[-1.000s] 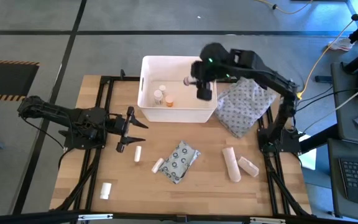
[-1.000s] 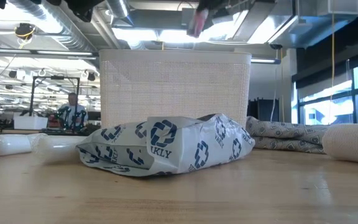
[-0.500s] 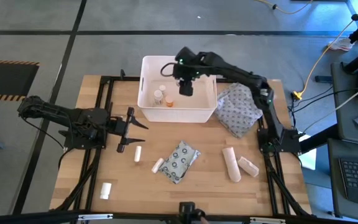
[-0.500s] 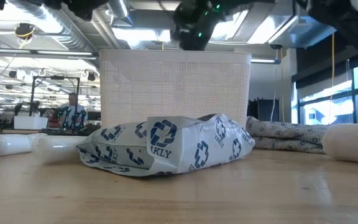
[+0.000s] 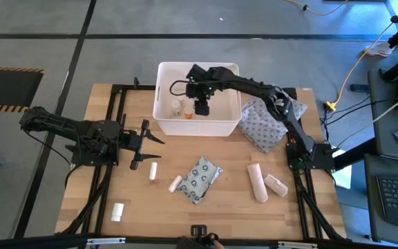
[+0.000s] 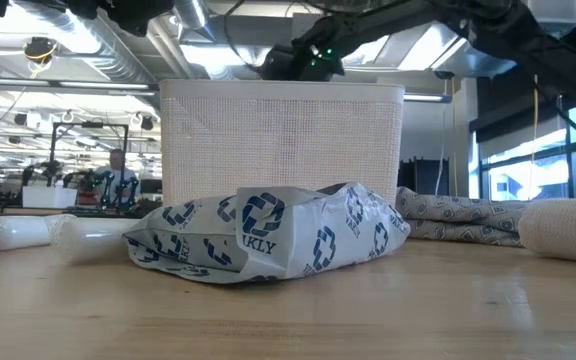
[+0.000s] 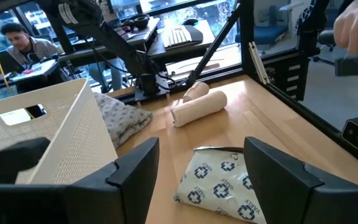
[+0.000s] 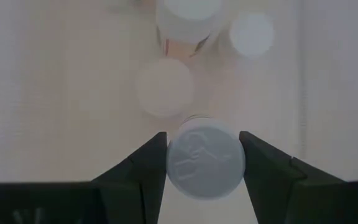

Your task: Pick & place medical supplies in basket/bin

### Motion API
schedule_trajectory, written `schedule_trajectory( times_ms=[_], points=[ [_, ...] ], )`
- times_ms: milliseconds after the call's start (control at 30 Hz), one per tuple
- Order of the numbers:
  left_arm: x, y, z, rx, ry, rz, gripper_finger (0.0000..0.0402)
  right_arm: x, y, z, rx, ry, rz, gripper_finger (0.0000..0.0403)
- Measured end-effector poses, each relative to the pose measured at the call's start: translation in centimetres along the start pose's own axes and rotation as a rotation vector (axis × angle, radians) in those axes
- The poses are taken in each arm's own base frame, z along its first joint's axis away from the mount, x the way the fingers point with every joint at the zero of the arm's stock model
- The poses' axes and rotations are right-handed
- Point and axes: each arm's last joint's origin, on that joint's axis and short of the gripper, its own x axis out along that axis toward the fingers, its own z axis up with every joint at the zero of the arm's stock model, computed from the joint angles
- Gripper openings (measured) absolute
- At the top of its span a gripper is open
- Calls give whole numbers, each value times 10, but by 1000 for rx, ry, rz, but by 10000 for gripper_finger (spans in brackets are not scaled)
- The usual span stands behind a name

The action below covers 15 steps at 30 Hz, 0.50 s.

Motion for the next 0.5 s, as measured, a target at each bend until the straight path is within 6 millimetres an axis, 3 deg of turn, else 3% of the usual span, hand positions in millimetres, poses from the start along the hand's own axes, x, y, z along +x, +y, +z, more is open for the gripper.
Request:
schedule_trajectory(
  times_ms=[233,500],
  points=[
    [0,0,0,0,0,0,232,18,0,-3,5,34,16,176],
    [0,0,0,0,-1,0,229,19,0,-2,2,26,12,178]
  ],
)
